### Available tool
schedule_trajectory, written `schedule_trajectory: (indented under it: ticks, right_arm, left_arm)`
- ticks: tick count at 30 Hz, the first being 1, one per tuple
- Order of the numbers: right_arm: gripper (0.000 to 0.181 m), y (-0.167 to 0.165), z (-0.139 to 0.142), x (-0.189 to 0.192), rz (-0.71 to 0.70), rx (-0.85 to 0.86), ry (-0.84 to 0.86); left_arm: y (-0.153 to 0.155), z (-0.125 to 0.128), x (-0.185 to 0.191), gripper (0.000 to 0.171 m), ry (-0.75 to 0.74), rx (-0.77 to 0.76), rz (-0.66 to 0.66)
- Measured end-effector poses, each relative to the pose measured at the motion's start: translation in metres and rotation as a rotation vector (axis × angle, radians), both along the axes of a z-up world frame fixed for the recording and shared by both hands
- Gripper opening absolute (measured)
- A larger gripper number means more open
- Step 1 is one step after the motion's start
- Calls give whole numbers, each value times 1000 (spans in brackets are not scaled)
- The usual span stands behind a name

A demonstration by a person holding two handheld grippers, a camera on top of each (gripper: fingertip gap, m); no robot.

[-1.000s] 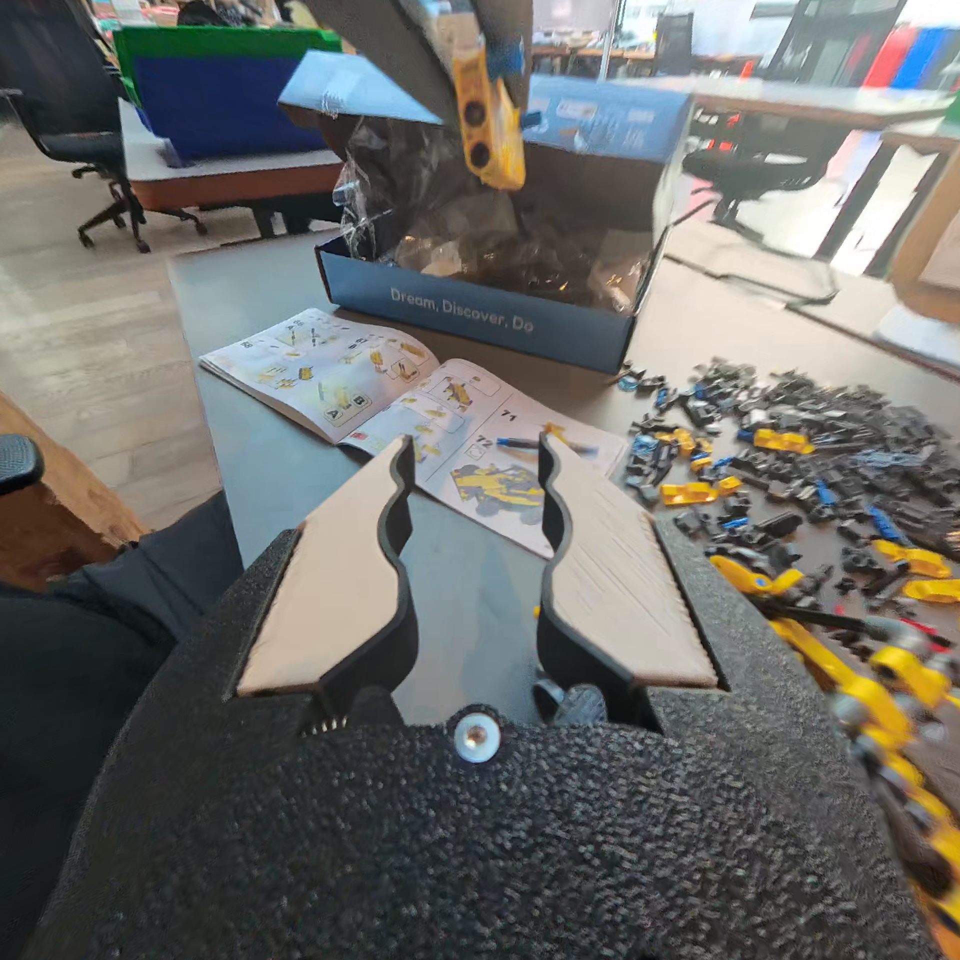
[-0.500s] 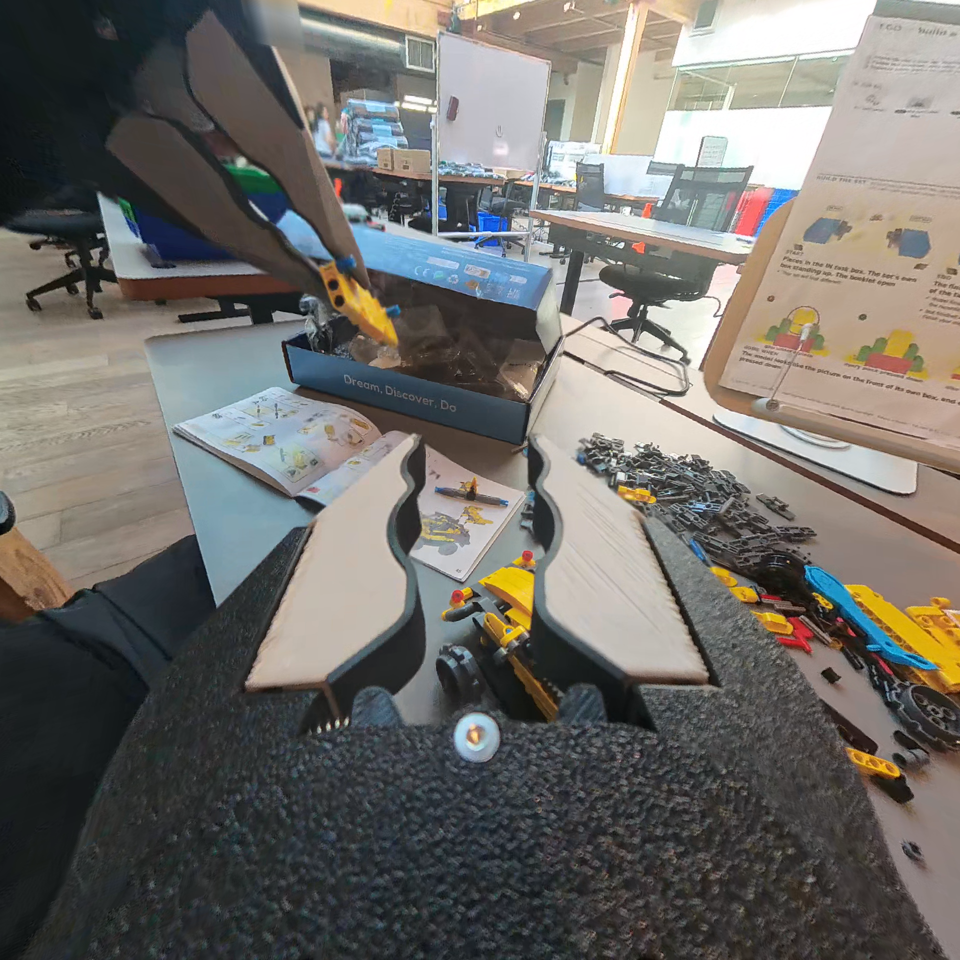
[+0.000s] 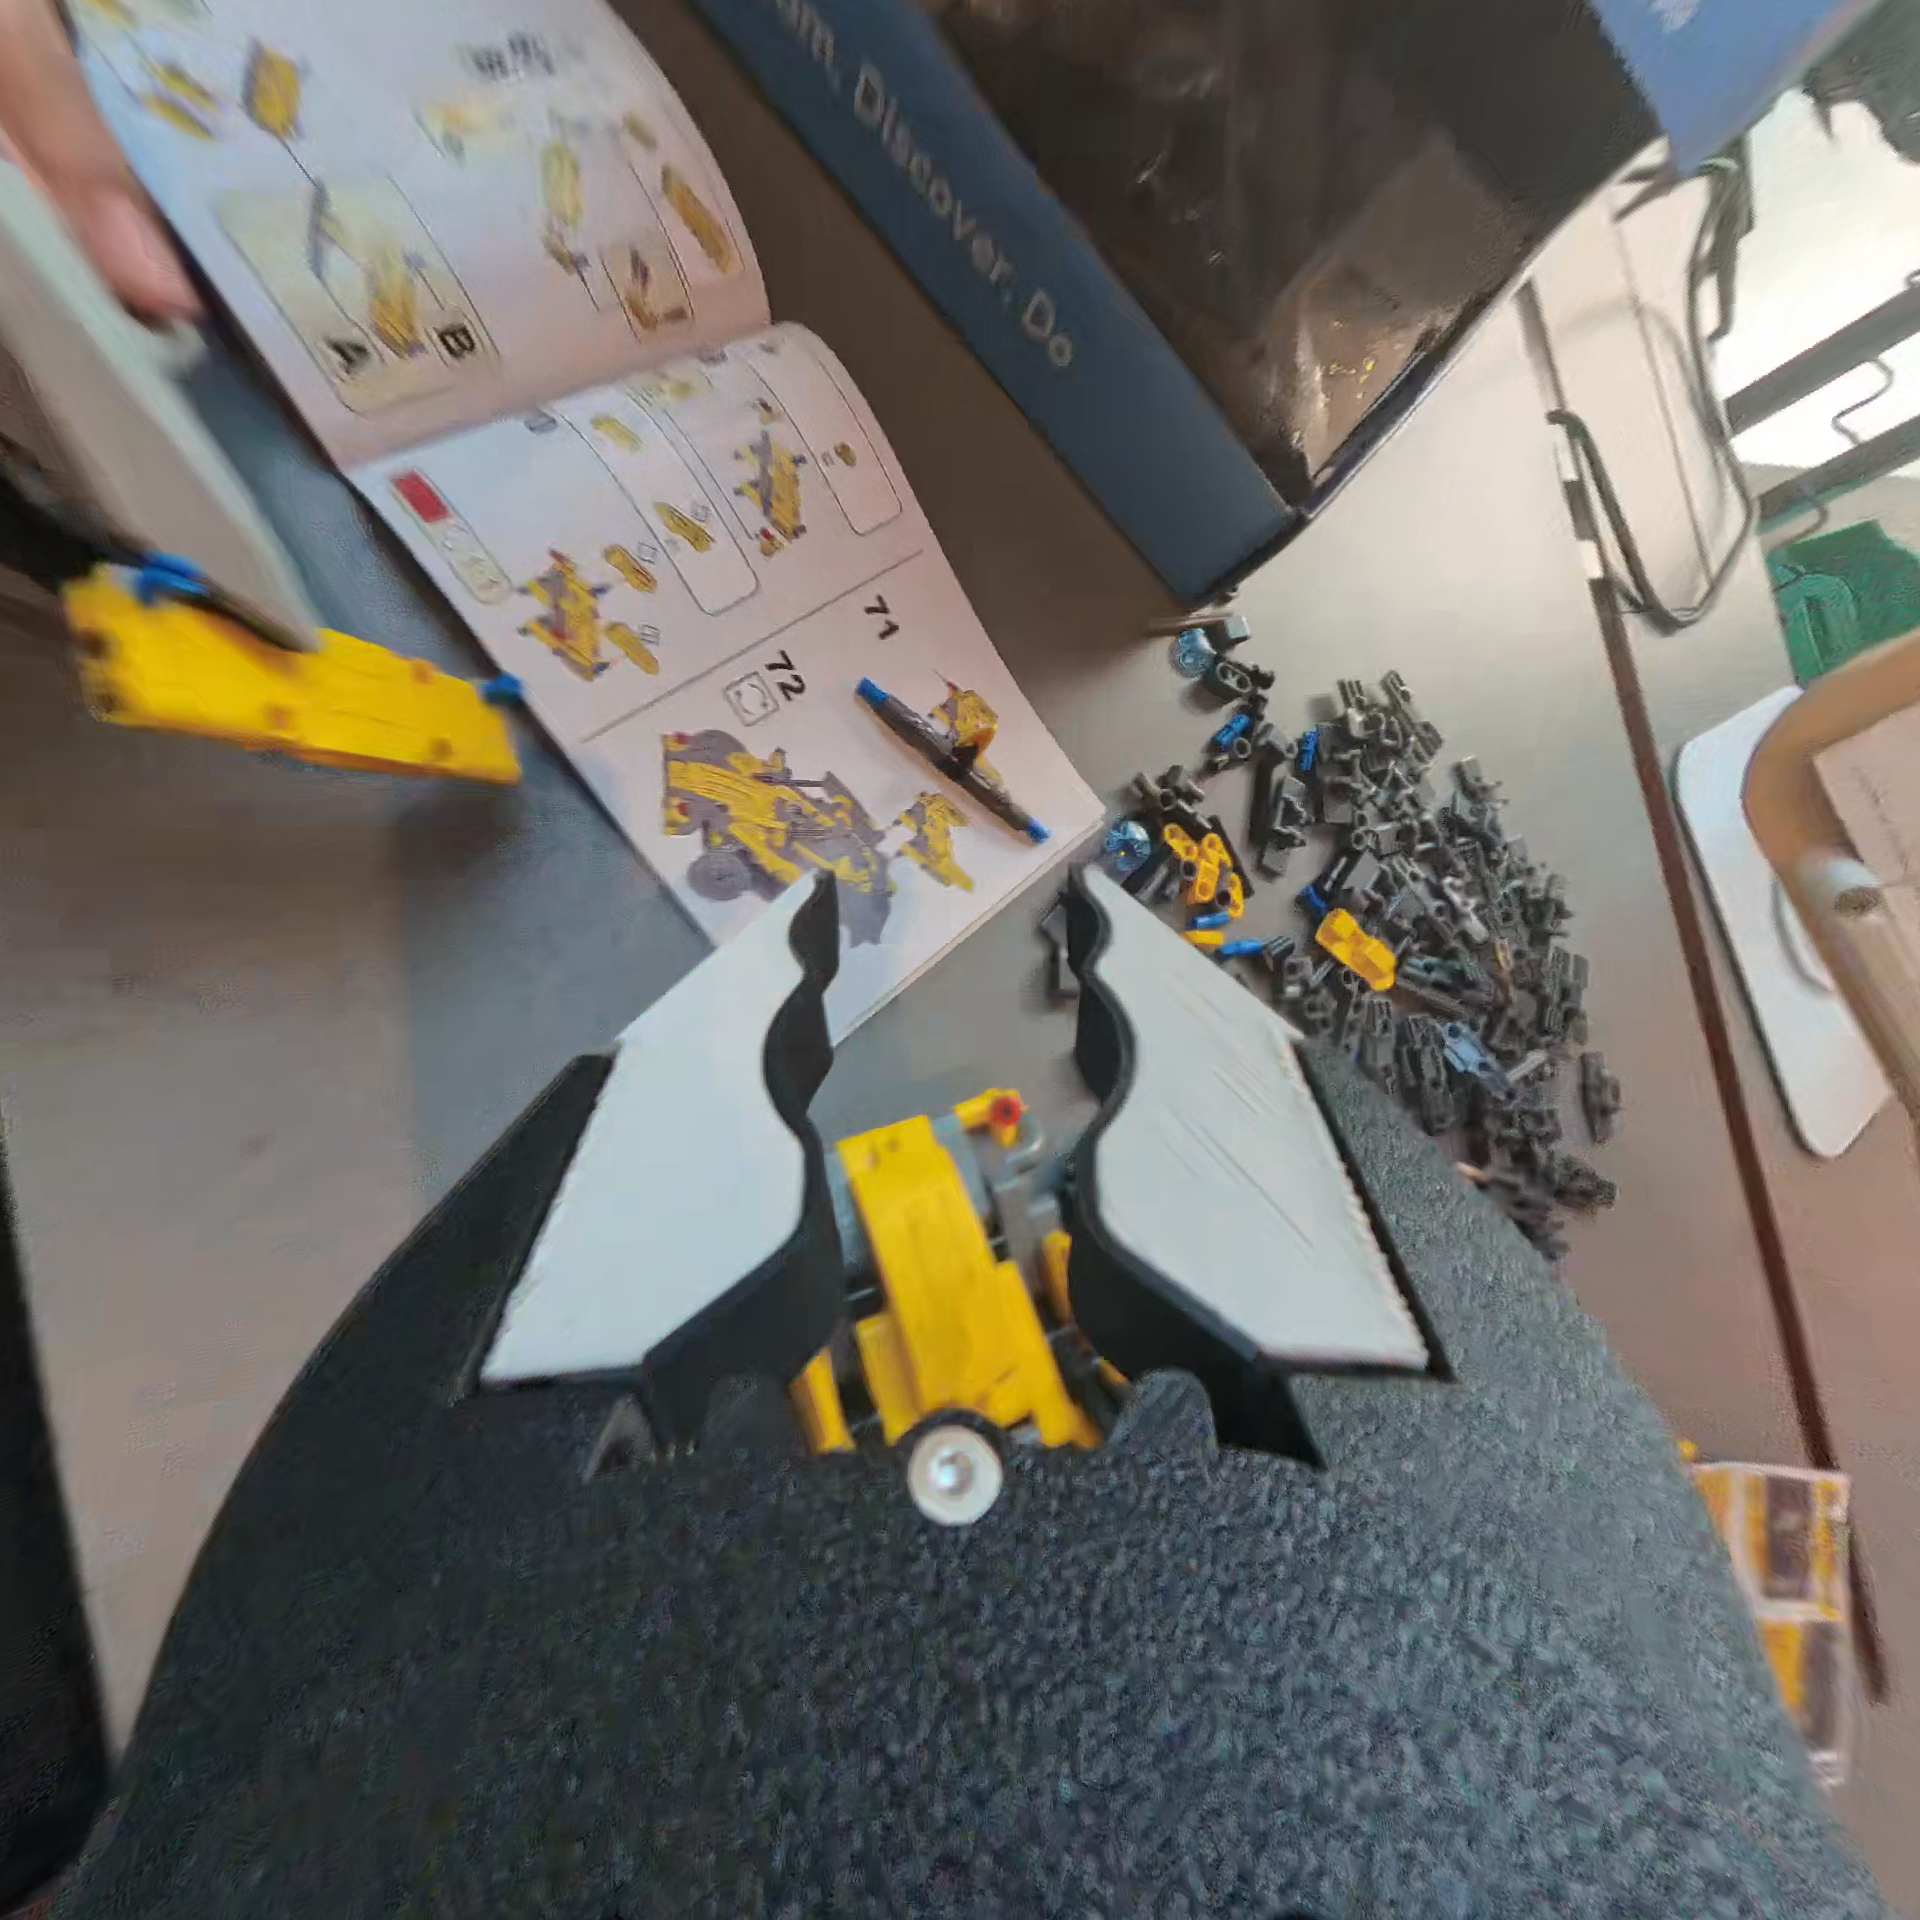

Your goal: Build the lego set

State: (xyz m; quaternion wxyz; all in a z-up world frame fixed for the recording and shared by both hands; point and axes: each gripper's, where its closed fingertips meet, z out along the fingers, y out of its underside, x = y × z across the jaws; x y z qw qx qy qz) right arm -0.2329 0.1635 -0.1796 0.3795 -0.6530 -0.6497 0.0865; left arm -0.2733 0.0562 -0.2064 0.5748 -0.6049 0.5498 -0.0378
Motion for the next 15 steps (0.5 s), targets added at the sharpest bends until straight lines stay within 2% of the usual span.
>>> schedule_trajectory:
  ticks: [2,4,9,11,15]
  right_arm:
    - [42,20,-13,-15,23,-1,-117]
    - [41,30,-24,-27,38,-49,-192]
    - [41,29,-30,-50,83,-104,-211]
    - [41,29,-31,-50,85,-102,-218]
    - [37,22,-28,-48,68,-141,-158]
  left_arm:
    - [-18,23,2,6,-182,5,-139]
    - [-26,42,-6,6,-324,20,-210]
    - [-47,75,-22,6,-594,-17,-393]
    - [-53,82,-26,6,-670,-43,-451]
    - [-52,83,-29,6,-686,-33,-449]
